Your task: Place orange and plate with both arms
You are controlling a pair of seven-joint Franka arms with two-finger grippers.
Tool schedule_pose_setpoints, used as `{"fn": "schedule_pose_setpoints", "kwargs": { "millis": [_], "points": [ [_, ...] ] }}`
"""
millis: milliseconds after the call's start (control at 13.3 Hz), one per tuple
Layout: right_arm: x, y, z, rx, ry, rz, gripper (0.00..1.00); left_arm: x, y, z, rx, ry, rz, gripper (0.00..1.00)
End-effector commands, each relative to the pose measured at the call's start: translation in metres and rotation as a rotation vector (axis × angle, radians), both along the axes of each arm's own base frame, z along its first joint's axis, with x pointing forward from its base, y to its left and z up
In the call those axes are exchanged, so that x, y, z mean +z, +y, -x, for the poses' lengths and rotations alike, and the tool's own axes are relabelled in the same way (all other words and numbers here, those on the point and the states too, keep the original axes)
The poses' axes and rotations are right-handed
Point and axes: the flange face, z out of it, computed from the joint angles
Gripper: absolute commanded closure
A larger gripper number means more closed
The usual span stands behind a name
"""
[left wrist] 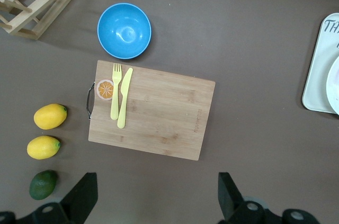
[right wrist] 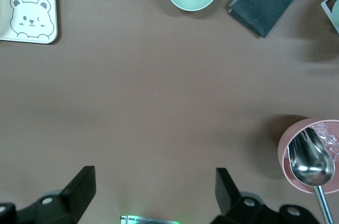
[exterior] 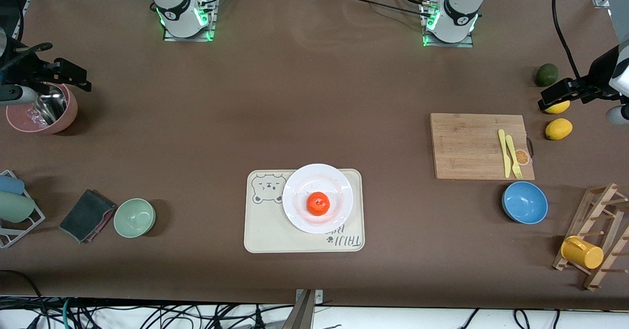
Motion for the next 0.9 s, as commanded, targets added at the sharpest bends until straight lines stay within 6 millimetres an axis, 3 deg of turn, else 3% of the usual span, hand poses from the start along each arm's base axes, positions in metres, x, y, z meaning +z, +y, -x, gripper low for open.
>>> {"fn": "schedule_pose_setpoints", "kwargs": {
  "millis": [0,827],
  "points": [
    [0.005,-0.002,-0.002,-0.006,-0.009,0.018,0.00,0.006,0.003,-0.001,-0.020,-0.049,-0.011,0.00],
    [0.005,-0.006,-0.003,-0.012,-0.014,0.018,0.00,0.007,0.007,0.007,-0.011,-0.052,-0.015,0.00]
  ]
}}
